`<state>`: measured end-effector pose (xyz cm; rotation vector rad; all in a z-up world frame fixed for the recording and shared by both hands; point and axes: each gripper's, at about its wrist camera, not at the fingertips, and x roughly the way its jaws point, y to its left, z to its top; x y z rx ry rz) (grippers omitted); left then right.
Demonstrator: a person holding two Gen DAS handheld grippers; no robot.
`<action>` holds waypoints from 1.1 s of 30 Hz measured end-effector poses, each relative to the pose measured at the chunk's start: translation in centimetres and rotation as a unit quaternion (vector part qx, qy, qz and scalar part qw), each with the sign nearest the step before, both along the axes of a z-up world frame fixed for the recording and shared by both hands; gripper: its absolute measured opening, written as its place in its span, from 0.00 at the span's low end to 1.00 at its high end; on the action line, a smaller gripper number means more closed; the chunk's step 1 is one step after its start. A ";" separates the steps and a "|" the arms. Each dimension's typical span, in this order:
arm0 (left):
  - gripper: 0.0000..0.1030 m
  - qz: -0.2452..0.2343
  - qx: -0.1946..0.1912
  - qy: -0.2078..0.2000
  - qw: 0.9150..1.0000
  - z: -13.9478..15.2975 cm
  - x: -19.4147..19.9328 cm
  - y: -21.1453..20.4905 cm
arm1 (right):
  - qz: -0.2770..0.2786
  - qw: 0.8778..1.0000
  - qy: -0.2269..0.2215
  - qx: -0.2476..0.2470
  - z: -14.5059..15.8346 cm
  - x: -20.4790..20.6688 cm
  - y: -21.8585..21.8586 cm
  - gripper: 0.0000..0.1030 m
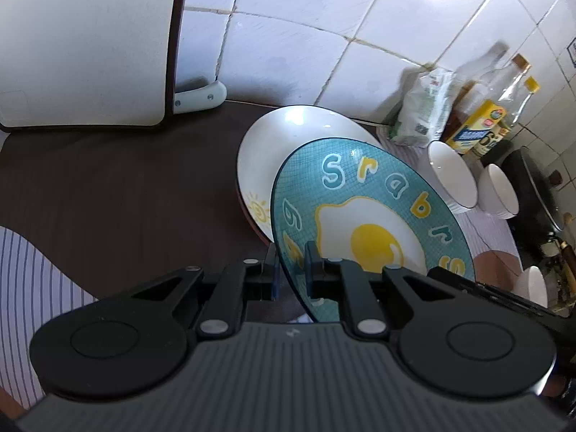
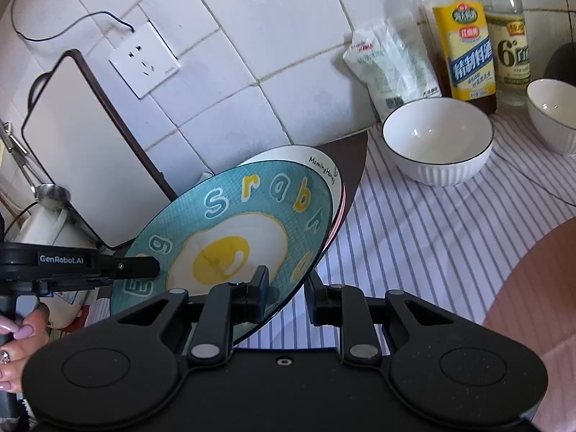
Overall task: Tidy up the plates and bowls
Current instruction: 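Lower the blue Egg plate onto the white plate atop the stack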
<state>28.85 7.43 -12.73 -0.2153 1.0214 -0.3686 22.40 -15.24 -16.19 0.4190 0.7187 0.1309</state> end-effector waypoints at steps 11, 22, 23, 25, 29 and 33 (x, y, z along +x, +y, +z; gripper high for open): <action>0.11 0.018 0.000 0.019 1.000 -2.3 3.2 0.4 | -0.004 0.999 0.034 0.006 -1.4 4.2 0.2 0.25; 0.12 0.023 0.002 0.031 0.999 -3.1 4.4 0.3 | 0.000 0.998 0.056 -0.029 -1.3 6.4 0.5 0.25; 0.12 0.023 0.002 0.031 0.999 -3.1 4.4 0.2 | 0.000 0.998 0.055 -0.032 -1.3 6.5 0.5 0.25; 0.12 0.025 0.001 0.032 0.999 -3.1 4.5 0.1 | 0.000 0.998 0.055 -0.039 -1.1 6.7 0.6 0.25; 0.13 0.031 0.003 0.047 0.998 -3.2 4.7 0.1 | 0.001 0.997 0.064 -0.053 -1.0 7.2 0.9 0.26; 0.14 0.028 0.009 0.059 0.998 -3.3 4.7 -0.2 | -0.003 0.994 0.073 -0.084 -1.0 7.2 1.7 0.29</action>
